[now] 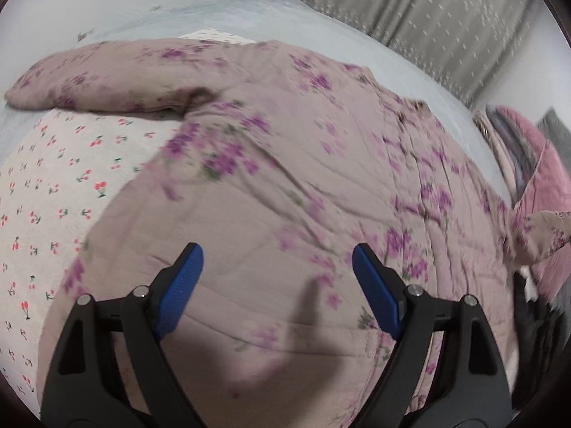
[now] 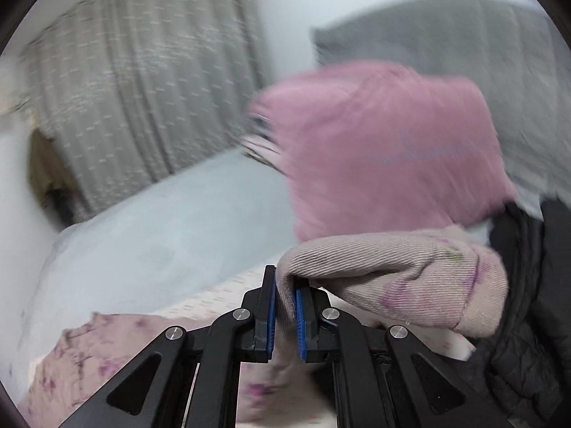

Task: Fold large clothes

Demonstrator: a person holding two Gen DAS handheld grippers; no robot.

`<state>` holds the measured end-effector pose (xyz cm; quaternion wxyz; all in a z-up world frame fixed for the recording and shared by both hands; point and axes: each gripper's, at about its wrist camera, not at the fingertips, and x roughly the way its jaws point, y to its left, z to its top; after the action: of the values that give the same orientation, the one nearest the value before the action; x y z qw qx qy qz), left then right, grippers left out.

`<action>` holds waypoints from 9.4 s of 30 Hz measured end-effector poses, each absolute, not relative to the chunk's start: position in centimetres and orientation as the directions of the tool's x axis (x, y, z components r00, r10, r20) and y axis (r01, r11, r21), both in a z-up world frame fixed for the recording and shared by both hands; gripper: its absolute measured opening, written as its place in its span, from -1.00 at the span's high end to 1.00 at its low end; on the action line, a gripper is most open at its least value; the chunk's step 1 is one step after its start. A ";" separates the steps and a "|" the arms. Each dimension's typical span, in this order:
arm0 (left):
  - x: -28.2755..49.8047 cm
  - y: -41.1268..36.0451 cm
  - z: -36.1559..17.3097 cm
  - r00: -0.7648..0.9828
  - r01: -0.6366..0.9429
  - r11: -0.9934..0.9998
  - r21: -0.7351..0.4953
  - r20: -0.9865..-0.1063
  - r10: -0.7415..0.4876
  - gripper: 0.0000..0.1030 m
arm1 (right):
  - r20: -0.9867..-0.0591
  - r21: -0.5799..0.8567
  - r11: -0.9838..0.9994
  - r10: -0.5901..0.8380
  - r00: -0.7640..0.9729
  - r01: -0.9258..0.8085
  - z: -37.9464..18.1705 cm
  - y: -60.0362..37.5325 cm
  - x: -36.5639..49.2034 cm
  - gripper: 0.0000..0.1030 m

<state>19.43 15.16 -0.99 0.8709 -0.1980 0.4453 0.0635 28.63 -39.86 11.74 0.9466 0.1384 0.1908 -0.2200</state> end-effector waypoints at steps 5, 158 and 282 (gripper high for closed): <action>19.2 18.5 -1.6 0.587 -0.369 0.844 -0.389 -0.802 -0.112 -0.66 | -0.322 0.023 0.977 -0.192 0.927 0.211 13.7 -24.2 30.9 0.83; 33.8 15.5 -1.2 0.615 -0.146 0.948 0.281 -0.725 0.310 -0.44 | -0.715 0.588 0.799 0.442 0.542 0.123 -8.1 -27.7 16.8 -0.48; 4.5 29.7 -8.2 0.572 -0.298 0.827 -0.476 -0.783 -0.244 0.37 | -0.570 0.715 0.683 0.447 0.689 0.148 -12.1 -31.2 3.2 0.53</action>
<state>4.47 29.73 -8.16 0.8366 -0.2934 0.4623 0.0163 3.22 -31.17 -12.13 0.8333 0.3876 0.3839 0.0897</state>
